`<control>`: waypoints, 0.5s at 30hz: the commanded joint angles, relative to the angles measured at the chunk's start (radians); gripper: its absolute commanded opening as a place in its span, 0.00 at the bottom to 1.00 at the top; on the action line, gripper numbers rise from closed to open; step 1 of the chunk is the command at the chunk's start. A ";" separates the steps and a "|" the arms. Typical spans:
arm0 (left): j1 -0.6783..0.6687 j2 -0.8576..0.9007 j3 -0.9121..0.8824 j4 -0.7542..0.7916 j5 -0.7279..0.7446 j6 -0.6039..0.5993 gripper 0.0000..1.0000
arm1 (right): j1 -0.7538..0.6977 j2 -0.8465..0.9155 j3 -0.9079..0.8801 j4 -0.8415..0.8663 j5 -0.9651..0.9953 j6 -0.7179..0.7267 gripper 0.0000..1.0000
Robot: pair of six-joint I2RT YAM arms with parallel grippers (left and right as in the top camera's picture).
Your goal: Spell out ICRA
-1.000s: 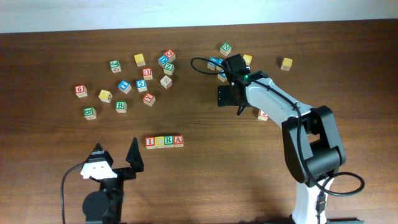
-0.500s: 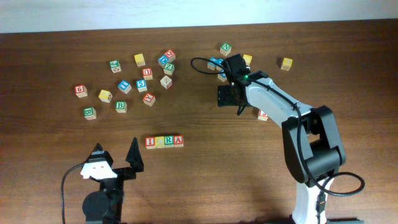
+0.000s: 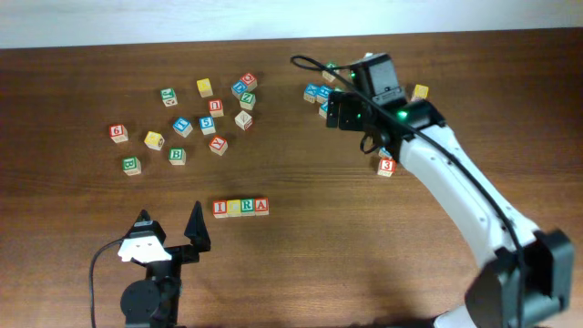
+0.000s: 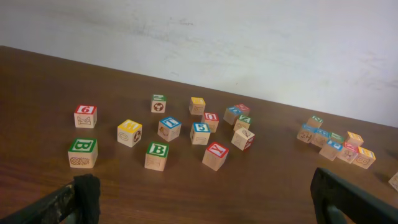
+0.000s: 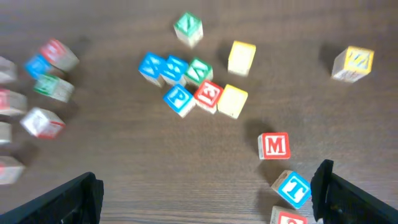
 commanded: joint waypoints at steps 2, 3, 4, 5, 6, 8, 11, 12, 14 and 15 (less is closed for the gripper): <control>-0.004 0.000 -0.003 -0.004 0.018 0.017 0.99 | 0.004 -0.092 0.001 -0.001 0.015 0.001 0.98; -0.004 0.000 -0.003 -0.005 0.018 0.017 1.00 | 0.004 -0.114 0.001 -0.001 0.015 0.001 0.98; -0.004 0.000 -0.003 -0.004 0.018 0.017 0.99 | 0.004 -0.129 0.001 -0.001 0.015 0.001 0.98; -0.004 0.000 -0.003 -0.004 0.018 0.017 0.99 | 0.004 -0.150 0.001 -0.001 0.015 0.001 0.98; -0.004 0.000 -0.003 -0.004 0.018 0.017 0.99 | 0.004 -0.172 0.001 -0.001 0.015 0.001 0.98; -0.004 0.000 -0.003 -0.004 0.018 0.017 0.99 | 0.004 -0.211 0.001 -0.001 0.015 0.001 0.98; -0.004 0.000 -0.003 -0.005 0.018 0.017 0.99 | 0.004 -0.269 0.001 -0.001 0.015 0.001 0.98; -0.004 0.000 -0.003 -0.004 0.018 0.017 0.99 | 0.004 -0.284 0.001 -0.001 0.015 0.001 0.98; -0.004 0.000 -0.003 -0.004 0.018 0.017 0.99 | 0.004 -0.319 0.001 -0.001 0.015 0.001 0.98; -0.004 0.000 -0.003 -0.005 0.018 0.017 0.99 | 0.004 -0.335 0.001 -0.001 0.015 0.001 0.98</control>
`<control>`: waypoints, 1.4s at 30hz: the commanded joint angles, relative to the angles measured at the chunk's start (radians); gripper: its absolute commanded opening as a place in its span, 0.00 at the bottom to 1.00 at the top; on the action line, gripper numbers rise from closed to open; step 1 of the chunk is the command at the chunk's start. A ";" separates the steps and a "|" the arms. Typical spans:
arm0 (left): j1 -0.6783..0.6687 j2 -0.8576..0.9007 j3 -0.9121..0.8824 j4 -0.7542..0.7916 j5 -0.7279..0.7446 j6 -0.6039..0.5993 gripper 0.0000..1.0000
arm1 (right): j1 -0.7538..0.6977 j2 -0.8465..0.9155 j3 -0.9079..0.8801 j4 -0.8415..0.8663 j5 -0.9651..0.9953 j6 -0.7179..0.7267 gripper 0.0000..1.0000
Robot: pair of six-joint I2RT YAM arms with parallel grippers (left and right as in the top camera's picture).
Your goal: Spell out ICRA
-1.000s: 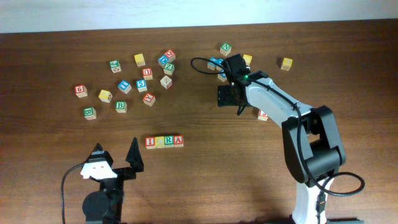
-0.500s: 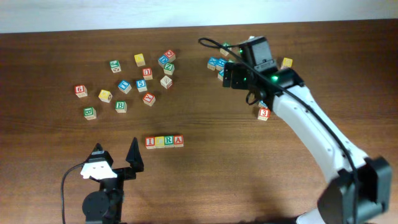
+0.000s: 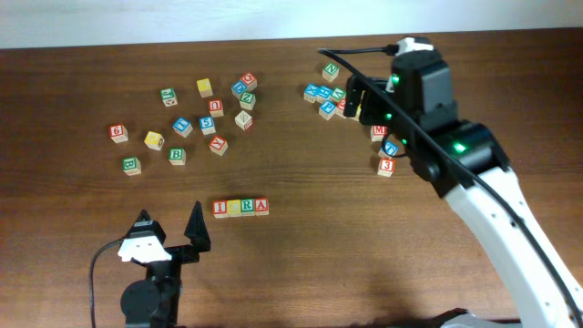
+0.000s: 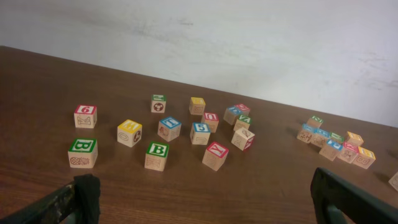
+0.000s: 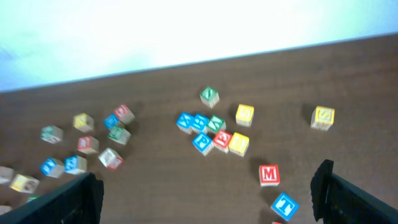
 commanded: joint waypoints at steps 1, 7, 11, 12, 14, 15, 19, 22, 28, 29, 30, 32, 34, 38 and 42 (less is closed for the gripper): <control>-0.004 0.000 -0.003 -0.005 0.018 0.017 0.99 | 0.004 -0.074 0.001 -0.001 0.015 0.000 0.98; -0.004 0.000 -0.003 -0.004 0.018 0.017 0.99 | 0.003 -0.141 0.001 -0.001 0.015 0.000 0.98; -0.004 0.000 -0.003 -0.004 0.018 0.017 0.99 | 0.003 -0.150 -0.002 0.000 0.015 0.000 0.98; -0.004 0.000 -0.003 -0.004 0.018 0.017 0.99 | 0.003 -0.150 -0.010 -0.001 0.015 0.000 0.98; -0.004 0.000 -0.003 -0.004 0.018 0.017 0.99 | 0.003 -0.152 -0.034 -0.001 0.015 0.000 0.98; -0.004 0.000 -0.003 -0.004 0.018 0.017 0.99 | 0.003 -0.153 -0.048 -0.001 0.015 0.000 0.98; -0.004 0.000 -0.003 -0.004 0.018 0.017 0.99 | 0.003 -0.135 -0.083 -0.022 0.015 0.000 0.98; -0.004 0.000 -0.003 -0.004 0.018 0.017 1.00 | 0.003 -0.099 -0.083 -0.028 0.015 0.000 0.98; -0.004 0.000 -0.003 -0.005 0.018 0.017 0.99 | 0.003 -0.027 -0.083 -0.046 0.015 0.001 0.98; -0.004 0.000 -0.003 -0.004 0.018 0.017 0.99 | 0.003 -0.002 -0.083 -0.082 0.015 0.000 0.98; -0.004 0.000 -0.003 -0.004 0.018 0.017 0.99 | 0.003 0.020 -0.087 -0.104 0.015 0.000 0.98; -0.004 0.000 -0.003 -0.004 0.018 0.017 0.99 | 0.005 0.027 -0.120 -0.090 0.015 0.000 0.98; -0.004 0.000 -0.003 -0.005 0.018 0.017 0.99 | 0.015 0.013 -0.155 -0.079 0.014 0.001 0.98; -0.004 0.000 -0.003 -0.004 0.018 0.017 0.99 | 0.017 -0.093 -0.260 -0.043 0.014 0.001 0.98; -0.004 0.000 -0.003 -0.004 0.018 0.017 0.99 | 0.009 -0.236 -0.397 -0.042 0.015 0.001 0.98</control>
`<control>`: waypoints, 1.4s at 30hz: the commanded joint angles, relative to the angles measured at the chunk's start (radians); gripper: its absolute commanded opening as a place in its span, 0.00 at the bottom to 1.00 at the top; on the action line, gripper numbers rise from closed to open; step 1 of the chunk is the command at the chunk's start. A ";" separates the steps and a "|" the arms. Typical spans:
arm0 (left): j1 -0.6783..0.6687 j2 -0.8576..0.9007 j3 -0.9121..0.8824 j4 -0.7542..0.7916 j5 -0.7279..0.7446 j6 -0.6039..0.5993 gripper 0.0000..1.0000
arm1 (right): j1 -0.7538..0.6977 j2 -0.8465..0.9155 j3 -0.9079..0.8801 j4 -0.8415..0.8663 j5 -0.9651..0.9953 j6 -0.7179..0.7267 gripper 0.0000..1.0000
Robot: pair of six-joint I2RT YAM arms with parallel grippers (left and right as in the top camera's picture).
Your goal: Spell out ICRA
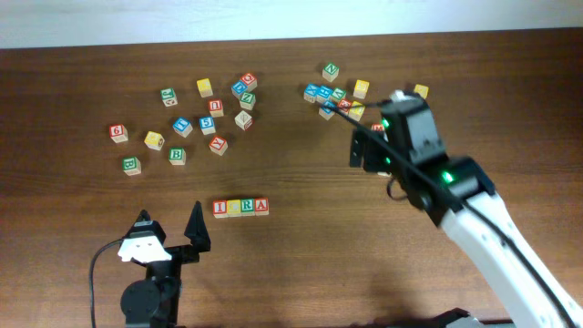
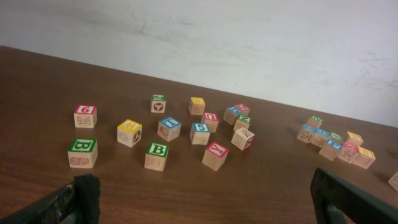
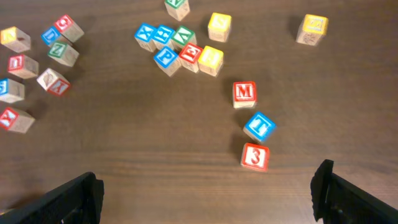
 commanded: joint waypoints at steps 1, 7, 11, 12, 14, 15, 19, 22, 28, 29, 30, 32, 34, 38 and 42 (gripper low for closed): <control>-0.004 0.000 -0.003 -0.004 0.017 0.017 0.99 | -0.002 -0.153 -0.115 0.002 0.012 0.002 0.98; -0.004 0.000 -0.003 -0.004 0.017 0.017 0.99 | -0.002 -0.306 -0.241 0.002 0.012 0.001 0.98; -0.004 0.000 -0.003 -0.004 0.017 0.017 0.99 | -0.002 -0.374 -0.306 0.002 0.012 0.002 0.98; -0.004 0.000 -0.003 -0.004 0.017 0.017 0.99 | -0.002 -0.388 -0.323 0.002 0.012 0.002 0.98; -0.004 0.000 -0.003 -0.004 0.017 0.017 0.99 | -0.002 -0.422 -0.375 0.002 0.012 0.002 0.98; -0.004 0.000 -0.003 -0.004 0.018 0.016 0.99 | -0.002 -0.439 -0.399 0.002 0.012 0.002 0.98; -0.004 0.000 -0.003 -0.004 0.017 0.017 0.99 | -0.002 -0.534 -0.525 0.003 0.012 0.002 0.98; -0.004 0.000 -0.003 -0.004 0.017 0.017 0.99 | -0.002 -0.621 -0.610 0.002 0.012 0.002 0.98; -0.004 0.000 -0.003 -0.004 0.017 0.017 0.99 | -0.002 -0.792 -0.731 0.002 0.012 0.001 0.98; -0.004 0.000 -0.003 -0.005 0.017 0.017 0.99 | -0.002 -0.822 -0.747 0.002 0.012 0.002 0.98; -0.004 0.000 -0.003 -0.004 0.017 0.017 0.99 | -0.002 -0.844 -0.758 0.002 0.012 0.002 0.99; -0.004 0.000 -0.003 -0.004 0.018 0.017 0.99 | -0.002 -0.893 -0.786 0.002 0.012 0.002 0.98; -0.004 0.000 -0.003 -0.004 0.017 0.017 0.99 | -0.002 -0.933 -0.813 0.001 0.012 0.002 0.98; -0.004 0.000 -0.003 -0.004 0.017 0.017 0.99 | -0.002 -1.020 -0.864 0.001 0.012 0.002 0.98; -0.004 0.000 -0.003 -0.004 0.017 0.017 0.99 | -0.027 -1.104 -0.872 -0.002 0.012 0.001 0.98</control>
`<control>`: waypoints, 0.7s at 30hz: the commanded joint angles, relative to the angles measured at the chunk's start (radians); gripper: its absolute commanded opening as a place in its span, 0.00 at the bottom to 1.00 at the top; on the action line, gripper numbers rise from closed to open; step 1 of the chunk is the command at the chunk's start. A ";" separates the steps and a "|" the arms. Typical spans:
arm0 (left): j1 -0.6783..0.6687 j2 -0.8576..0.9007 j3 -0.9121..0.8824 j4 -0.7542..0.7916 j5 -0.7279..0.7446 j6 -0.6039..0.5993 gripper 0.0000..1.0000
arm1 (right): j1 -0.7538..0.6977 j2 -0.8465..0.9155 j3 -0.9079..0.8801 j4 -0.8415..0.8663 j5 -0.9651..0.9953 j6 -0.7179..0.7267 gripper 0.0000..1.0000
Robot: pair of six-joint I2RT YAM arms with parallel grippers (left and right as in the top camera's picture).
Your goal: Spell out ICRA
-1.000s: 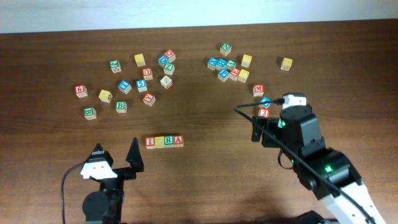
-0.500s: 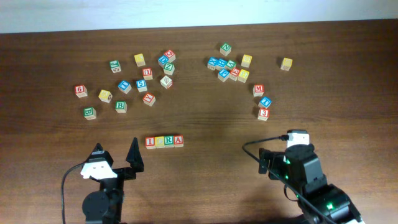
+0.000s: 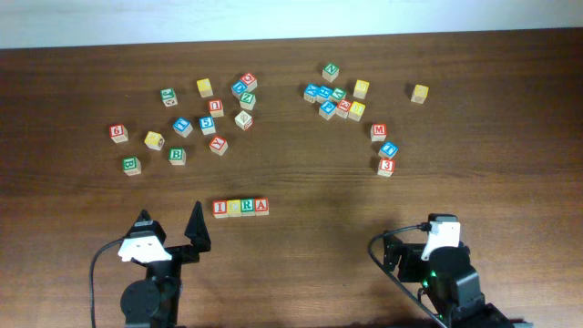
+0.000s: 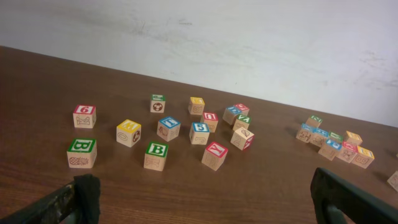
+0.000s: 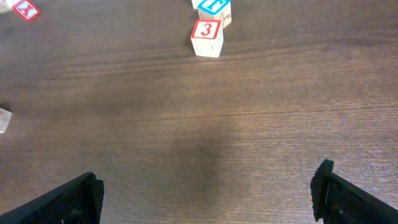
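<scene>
Four blocks reading I, C, R, A (image 3: 241, 207) lie side by side in a row at the table's front middle. My left gripper (image 3: 169, 219) stands open just in front and to the left of the row; in its own view the left gripper (image 4: 205, 199) has only bare wood between its fingers. My right arm (image 3: 437, 264) is folded at the front right edge. The right gripper (image 5: 205, 199) is open over bare table, with nothing held.
Loose letter and number blocks lie scattered at the far left (image 3: 205, 114) and in a cluster at the far right (image 3: 337, 98). A yellow block (image 3: 419, 92) sits alone. Red M (image 3: 379, 131), blue T (image 3: 389, 149) and red 3 (image 5: 206, 37) form a short column right of centre.
My right arm was stretched out over the right middle of the table and is now folded back at the front right edge. The left arm and the row have not moved.
My right gripper was open over the far-right cluster of blocks, then higher over it, then nearer over the M, T and 3 blocks, and now sits back at the front edge. The I C R A row lay unchanged at every moment.
</scene>
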 commanded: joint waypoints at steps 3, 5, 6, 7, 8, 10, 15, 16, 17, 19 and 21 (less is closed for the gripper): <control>-0.004 0.000 -0.003 -0.004 0.014 0.017 0.99 | -0.090 -0.127 -0.009 0.009 0.012 0.000 0.98; -0.004 0.000 -0.003 -0.005 0.014 0.017 0.99 | -0.123 -0.170 -0.021 0.042 0.012 0.000 0.98; -0.004 0.000 -0.003 -0.004 0.014 0.017 0.99 | -0.138 -0.197 -0.036 0.079 0.012 0.000 0.98; -0.004 0.000 -0.003 -0.004 0.014 0.017 0.99 | -0.151 -0.224 -0.058 0.121 0.013 0.000 0.98; -0.004 0.000 -0.003 -0.004 0.015 0.017 0.99 | -0.156 -0.239 -0.074 0.146 0.013 0.000 0.98; -0.004 0.000 -0.003 -0.004 0.014 0.017 0.99 | -0.162 -0.248 -0.099 0.192 0.013 0.000 0.98; -0.004 0.000 -0.003 -0.004 0.014 0.017 0.99 | -0.162 -0.248 -0.110 0.202 0.013 0.000 0.98; -0.004 0.000 -0.003 -0.004 0.014 0.017 0.99 | -0.162 -0.248 -0.113 0.203 0.012 0.000 0.98; -0.004 0.000 -0.003 -0.005 0.015 0.017 0.99 | -0.162 -0.248 -0.116 0.214 0.013 0.000 0.98; -0.004 0.000 -0.003 -0.004 0.015 0.017 0.99 | -0.162 -0.248 -0.124 0.270 0.012 0.000 0.98; -0.004 0.000 -0.003 -0.004 0.014 0.017 0.99 | -0.162 -0.248 -0.132 0.349 0.013 0.000 0.98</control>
